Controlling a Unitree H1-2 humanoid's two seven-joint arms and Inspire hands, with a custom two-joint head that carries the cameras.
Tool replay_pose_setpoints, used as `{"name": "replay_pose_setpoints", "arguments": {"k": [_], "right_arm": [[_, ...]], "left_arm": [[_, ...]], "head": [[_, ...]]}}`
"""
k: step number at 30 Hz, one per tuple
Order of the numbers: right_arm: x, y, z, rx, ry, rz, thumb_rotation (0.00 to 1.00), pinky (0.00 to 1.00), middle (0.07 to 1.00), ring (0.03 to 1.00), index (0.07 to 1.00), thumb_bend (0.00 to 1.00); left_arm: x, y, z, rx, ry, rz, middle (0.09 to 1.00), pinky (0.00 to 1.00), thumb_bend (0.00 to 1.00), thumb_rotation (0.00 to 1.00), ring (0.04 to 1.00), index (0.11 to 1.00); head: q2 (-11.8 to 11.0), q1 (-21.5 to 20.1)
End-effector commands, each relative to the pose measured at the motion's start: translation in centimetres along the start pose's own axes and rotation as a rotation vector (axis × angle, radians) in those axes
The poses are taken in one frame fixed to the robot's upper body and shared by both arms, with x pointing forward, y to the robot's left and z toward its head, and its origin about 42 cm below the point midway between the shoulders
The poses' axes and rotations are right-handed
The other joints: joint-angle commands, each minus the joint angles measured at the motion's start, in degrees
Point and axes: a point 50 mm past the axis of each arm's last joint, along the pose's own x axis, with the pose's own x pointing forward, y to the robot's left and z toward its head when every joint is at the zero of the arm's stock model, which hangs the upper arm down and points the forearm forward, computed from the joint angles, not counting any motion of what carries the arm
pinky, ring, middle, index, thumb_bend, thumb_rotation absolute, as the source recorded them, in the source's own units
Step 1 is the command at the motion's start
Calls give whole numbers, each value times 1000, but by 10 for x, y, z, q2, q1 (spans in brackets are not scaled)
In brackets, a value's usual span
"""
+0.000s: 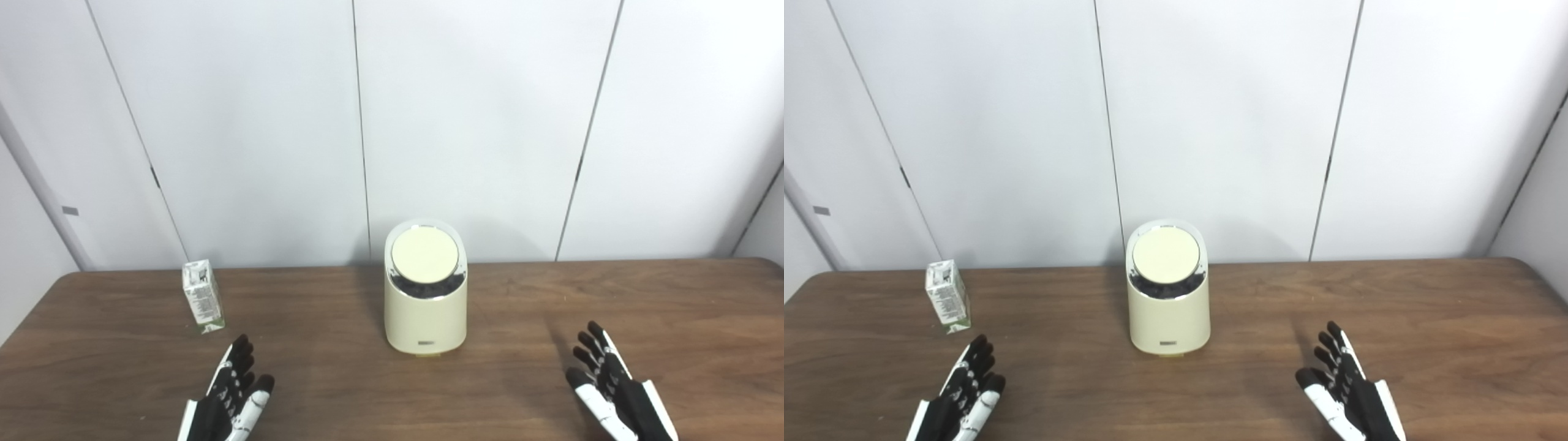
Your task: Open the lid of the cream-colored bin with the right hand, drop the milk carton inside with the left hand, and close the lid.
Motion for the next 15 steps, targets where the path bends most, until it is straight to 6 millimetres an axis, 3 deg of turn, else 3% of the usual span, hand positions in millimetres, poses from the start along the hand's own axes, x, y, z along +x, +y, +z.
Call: {"name": "replay_pose_setpoints", "arguments": {"k": [1, 9, 15], "right_arm": [[4, 1, 14, 5, -74, -4, 629, 823, 943, 912, 963, 694], [2, 1, 18, 21, -70, -9, 597, 815, 944, 914, 961, 710], [4, 1, 22, 32, -63, -14, 552, 802, 941, 920, 951, 787]], "left_arm": [[-3, -2, -6, -7, 6, -4, 967, 991, 589, 488, 978, 989], [-4, -1, -2, 14, 8, -4, 963, 978, 586, 503, 973, 995], [-3, 0, 1, 37, 0, -2, 952, 992, 599, 497, 965, 986]], "head": [[3, 0], [22, -2], [44, -5]]}}
